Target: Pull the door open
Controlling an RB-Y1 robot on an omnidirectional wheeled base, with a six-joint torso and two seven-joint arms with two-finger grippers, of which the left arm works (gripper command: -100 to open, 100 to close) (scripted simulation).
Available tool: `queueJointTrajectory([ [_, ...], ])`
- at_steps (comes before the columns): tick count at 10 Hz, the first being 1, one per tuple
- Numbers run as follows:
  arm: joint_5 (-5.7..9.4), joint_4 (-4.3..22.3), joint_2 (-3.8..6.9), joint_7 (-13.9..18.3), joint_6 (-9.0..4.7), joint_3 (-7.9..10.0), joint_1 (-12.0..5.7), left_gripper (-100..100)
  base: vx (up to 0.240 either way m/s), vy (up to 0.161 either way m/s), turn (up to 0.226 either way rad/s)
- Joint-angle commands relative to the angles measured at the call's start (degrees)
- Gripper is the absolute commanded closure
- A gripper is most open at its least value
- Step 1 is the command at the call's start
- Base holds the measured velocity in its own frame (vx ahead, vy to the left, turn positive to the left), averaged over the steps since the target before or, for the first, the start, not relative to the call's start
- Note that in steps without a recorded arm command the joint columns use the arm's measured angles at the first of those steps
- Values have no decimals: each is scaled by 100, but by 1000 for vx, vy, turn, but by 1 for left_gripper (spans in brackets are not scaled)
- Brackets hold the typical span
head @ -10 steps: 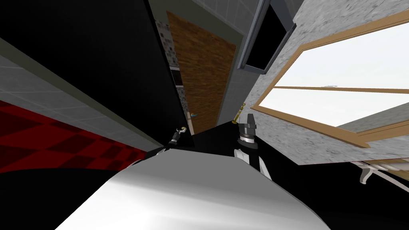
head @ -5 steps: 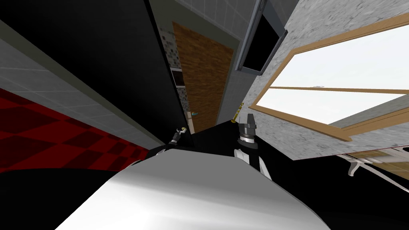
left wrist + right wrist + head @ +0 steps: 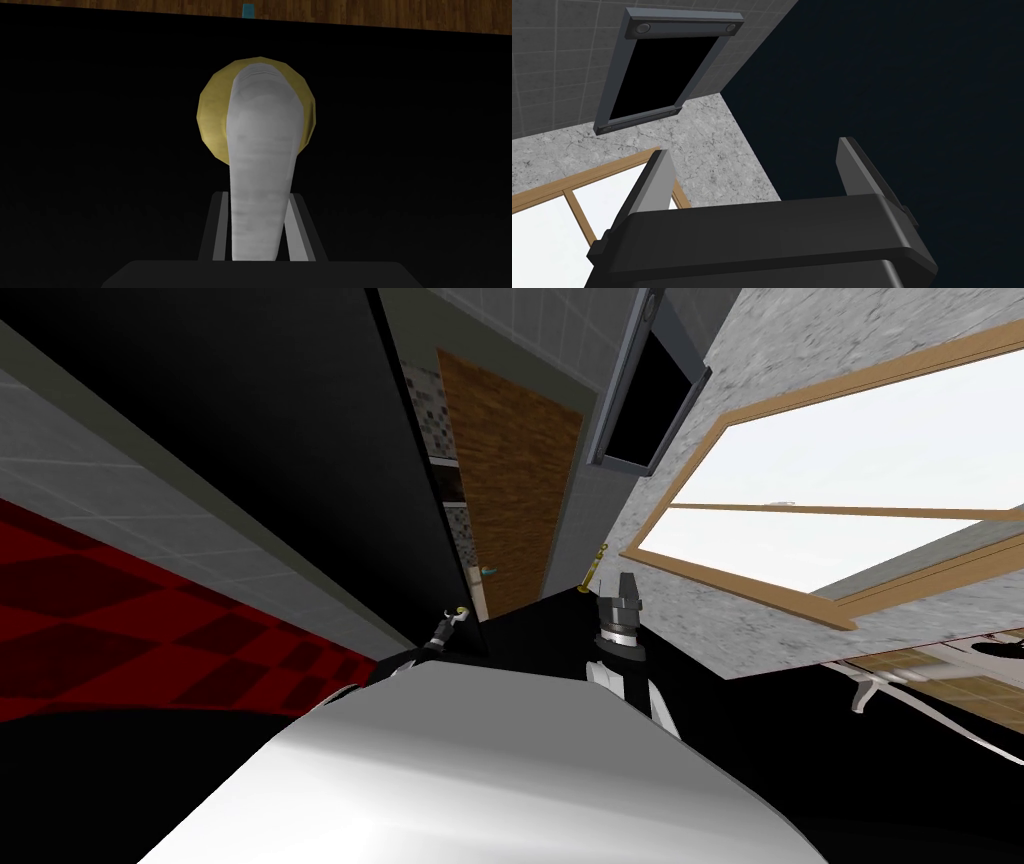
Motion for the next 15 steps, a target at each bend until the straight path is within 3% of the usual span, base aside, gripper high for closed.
queueJointTrajectory([
  [1,6,-115,-32,4,-15,-167,45,100,-106,82,-21],
  [3,51,-147,13,32,-63,-333,58,100,-112,117,-35],
  [4,53,-181,29,16,-5,-260,74,100,-53,45,-26],
  [9,218,116,339,316,-735,-392,504,100,-151,24,-252],
  [10,238,150,375,351,-819,-405,553,100,-166,40,-173],
  [11,238,150,375,351,-819,-405,553,100,-90,24,-19],
  [13,291,243,474,445,-1049,-441,686,100,-75,24,-136],
  [15,317,290,524,492,-1166,-459,753,100,-115,56,-153],
])
